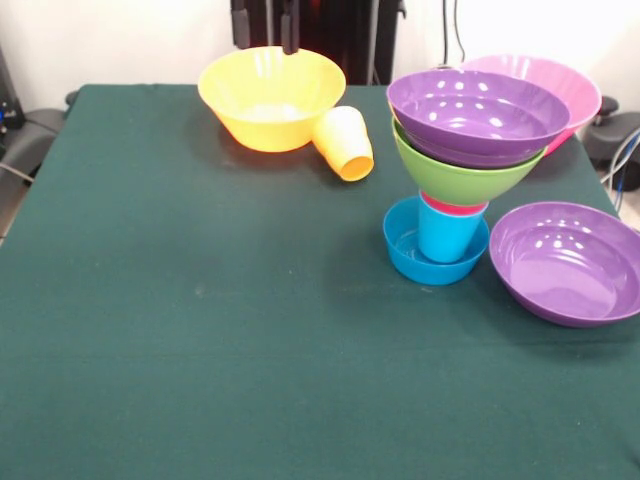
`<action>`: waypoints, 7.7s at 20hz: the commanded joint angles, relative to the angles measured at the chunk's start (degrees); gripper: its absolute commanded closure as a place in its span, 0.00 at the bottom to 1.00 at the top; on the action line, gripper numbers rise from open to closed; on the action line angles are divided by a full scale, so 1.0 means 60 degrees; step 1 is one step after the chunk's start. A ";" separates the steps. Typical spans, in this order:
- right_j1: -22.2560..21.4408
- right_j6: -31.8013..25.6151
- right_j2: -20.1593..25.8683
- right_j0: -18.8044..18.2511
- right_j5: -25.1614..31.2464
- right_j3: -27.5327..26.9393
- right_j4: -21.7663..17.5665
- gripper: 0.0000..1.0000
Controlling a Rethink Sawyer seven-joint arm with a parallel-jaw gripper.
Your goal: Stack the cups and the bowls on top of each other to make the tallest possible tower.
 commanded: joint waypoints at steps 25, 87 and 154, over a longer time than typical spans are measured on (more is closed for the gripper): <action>0.2300 -0.3080 0.1821 -0.1122 0.1385 -0.1419 -0.1777 0.00; 0.3516 -0.3788 0.2535 -0.3391 0.1060 0.0105 -0.3999 0.00; 0.4735 -0.4560 0.1515 -0.3709 0.1465 -0.0205 -0.5732 0.00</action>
